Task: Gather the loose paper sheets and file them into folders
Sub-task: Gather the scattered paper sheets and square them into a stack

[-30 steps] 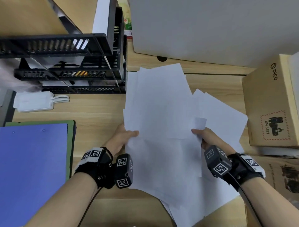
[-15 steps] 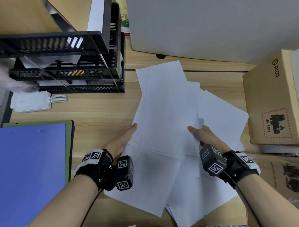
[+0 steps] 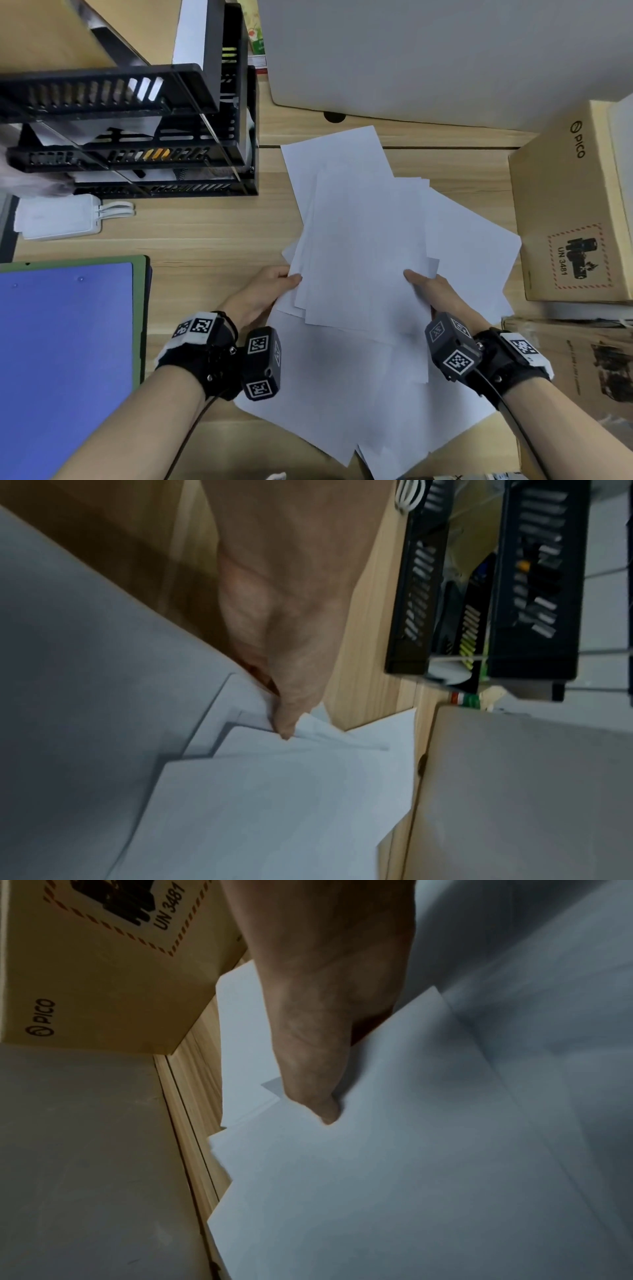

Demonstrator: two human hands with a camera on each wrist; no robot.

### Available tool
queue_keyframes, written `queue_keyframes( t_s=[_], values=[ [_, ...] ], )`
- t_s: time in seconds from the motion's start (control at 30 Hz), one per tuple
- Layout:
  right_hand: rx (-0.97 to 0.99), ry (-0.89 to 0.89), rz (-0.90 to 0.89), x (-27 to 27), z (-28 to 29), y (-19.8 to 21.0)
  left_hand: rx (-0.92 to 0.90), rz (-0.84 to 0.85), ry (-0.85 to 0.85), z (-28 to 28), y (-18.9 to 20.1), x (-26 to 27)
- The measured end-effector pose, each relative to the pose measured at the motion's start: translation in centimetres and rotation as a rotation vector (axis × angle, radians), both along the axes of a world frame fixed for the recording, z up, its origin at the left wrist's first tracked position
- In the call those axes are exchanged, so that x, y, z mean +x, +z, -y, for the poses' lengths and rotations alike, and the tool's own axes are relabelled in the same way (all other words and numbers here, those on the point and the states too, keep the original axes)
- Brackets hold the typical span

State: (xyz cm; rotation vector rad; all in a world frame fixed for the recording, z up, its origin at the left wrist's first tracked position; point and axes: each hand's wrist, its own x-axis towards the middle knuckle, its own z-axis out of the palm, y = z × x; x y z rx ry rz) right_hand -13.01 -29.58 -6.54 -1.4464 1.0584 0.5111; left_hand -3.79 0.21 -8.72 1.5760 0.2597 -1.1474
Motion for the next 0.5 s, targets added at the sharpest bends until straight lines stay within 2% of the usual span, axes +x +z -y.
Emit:
queue_keyframes(
  t_s=[0.1, 0.17, 0.27, 0.37, 0.5],
  values=[
    [0.002, 0.011, 0.013, 0.5, -1.2, 0.2, -0.01, 0.062, -0.118, 0.8, -0.4, -0.7],
    [-0.004, 0.036, 0.008, 0.8, -1.8, 0.2, -0.032, 0.069, -0.125, 1.3, -0.2, -1.0],
    [-0.022, 0.072, 0.014, 0.8, -1.9, 0.2, -0.096, 0.064, -0.062, 1.7, -0.2, -1.2],
    [-0.019, 0.058, 0.086, 0.9, -1.8, 1.1, -0.118, 0.058, 0.081, 1.9, 0.6, -0.4],
    [0.026, 0.005, 0.263, 2.8, -2.3, 3.2, -0.099, 0.224, 0.18, 3.2, 2.2, 1.4]
  ],
)
